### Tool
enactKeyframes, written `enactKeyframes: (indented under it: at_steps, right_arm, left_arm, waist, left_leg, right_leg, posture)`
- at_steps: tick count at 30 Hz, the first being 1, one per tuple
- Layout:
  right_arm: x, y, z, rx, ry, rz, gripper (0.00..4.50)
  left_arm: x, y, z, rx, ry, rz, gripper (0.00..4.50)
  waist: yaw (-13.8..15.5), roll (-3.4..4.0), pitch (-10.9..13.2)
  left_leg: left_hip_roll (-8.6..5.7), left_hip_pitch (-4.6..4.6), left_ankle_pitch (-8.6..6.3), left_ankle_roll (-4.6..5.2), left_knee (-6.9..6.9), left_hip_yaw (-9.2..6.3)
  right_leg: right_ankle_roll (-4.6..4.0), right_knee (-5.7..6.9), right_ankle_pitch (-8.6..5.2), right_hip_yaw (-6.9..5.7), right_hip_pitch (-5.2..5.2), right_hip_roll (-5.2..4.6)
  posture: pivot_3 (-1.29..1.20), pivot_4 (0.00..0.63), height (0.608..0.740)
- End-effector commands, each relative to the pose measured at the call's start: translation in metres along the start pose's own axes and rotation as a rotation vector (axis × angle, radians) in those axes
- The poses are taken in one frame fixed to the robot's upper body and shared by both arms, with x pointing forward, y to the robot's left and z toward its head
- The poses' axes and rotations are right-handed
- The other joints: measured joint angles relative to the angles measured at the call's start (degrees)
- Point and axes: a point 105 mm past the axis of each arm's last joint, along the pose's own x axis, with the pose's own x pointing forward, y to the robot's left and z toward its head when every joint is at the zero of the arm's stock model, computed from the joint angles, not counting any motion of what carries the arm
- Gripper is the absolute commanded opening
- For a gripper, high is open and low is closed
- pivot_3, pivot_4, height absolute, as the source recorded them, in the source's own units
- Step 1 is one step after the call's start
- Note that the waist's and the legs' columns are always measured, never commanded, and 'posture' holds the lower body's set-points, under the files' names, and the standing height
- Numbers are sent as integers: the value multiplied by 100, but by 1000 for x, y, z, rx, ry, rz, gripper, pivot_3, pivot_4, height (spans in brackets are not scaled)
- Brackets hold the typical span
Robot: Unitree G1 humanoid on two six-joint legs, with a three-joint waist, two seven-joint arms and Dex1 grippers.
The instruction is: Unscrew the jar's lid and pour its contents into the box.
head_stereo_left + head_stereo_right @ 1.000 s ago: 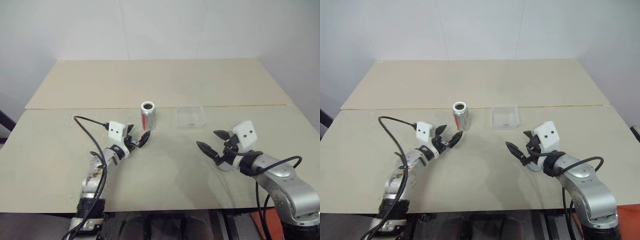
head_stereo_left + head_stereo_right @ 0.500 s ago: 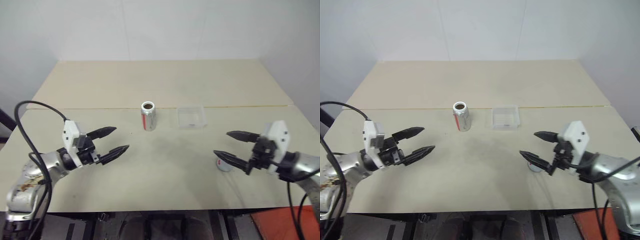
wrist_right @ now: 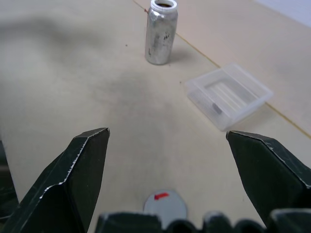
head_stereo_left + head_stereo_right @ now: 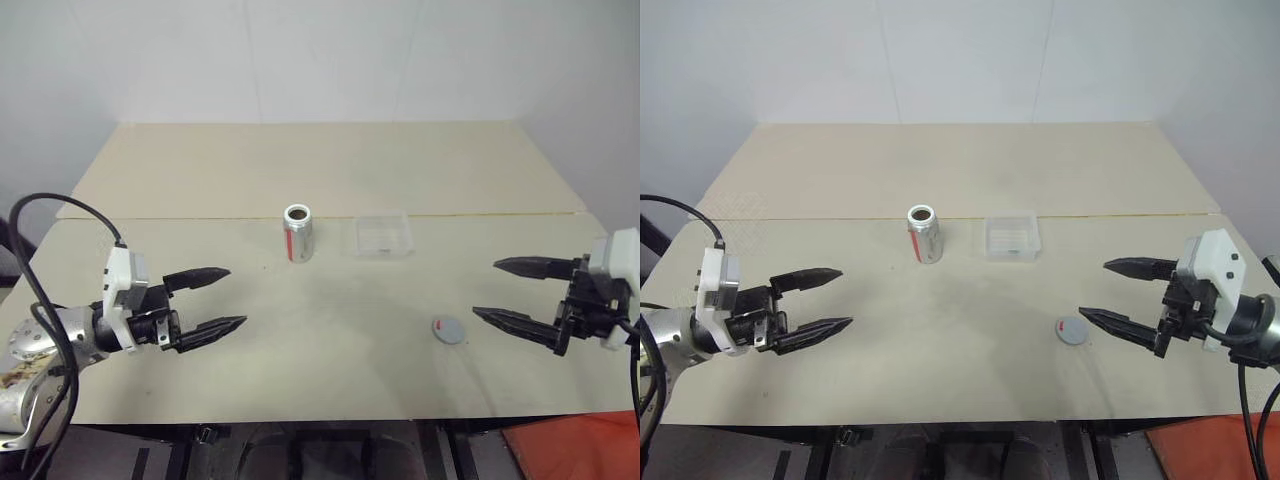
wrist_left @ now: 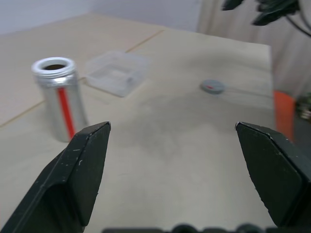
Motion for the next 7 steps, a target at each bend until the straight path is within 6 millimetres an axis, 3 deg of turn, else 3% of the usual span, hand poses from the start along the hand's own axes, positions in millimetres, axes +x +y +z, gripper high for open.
enactKeyframes:
  at_steps: [1,7]
  right_arm:
    - [-10,-10,12,-79,6,-67,4500]
    - [-33,0,6,-69,81,-128,4500]
  left_arm:
    - [5,3,12,47,-36,-9,4486]
    - [-2,15,20,62,-34,34,4486]
  waist:
    - [2,0,0]
    - [21,0,0]
  left_leg:
    - [0,1,0,0,0,-1]
    - [-1,-8,0,1,-1,-3]
  right_leg:
    - [0,1,0,0,0,0]
    - [1,-2,0,-3,-2,0]
  posture:
    - [0,150,740]
    - [0,150,740]
